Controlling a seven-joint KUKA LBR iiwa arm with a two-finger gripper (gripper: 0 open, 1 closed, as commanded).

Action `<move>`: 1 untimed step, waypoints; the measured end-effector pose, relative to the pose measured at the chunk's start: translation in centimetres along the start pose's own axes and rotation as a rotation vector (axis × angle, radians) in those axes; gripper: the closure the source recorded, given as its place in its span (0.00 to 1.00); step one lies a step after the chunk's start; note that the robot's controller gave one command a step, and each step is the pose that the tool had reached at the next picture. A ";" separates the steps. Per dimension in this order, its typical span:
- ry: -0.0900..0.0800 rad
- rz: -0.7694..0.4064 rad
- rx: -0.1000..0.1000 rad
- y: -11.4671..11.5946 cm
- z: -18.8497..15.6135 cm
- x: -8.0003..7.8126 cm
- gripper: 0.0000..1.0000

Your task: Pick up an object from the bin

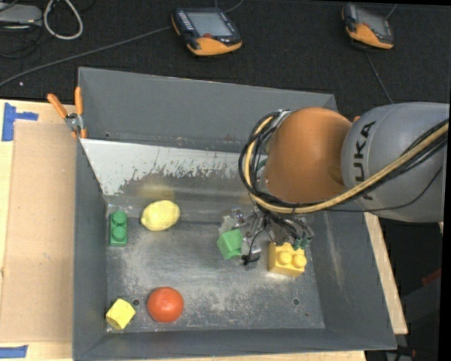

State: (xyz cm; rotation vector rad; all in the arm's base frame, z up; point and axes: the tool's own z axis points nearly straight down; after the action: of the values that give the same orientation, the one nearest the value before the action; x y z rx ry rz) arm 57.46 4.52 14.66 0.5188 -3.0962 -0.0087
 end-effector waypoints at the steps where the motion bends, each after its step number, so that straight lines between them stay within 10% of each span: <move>1: -0.005 0.000 0.001 0.0 -1.9 -0.1 1.00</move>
Offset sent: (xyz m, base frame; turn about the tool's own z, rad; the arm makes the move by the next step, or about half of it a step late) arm 0.0007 0.0003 0.0965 -0.0002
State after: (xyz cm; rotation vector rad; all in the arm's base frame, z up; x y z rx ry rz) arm 57.58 4.55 16.60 0.5193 -3.1009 -0.0081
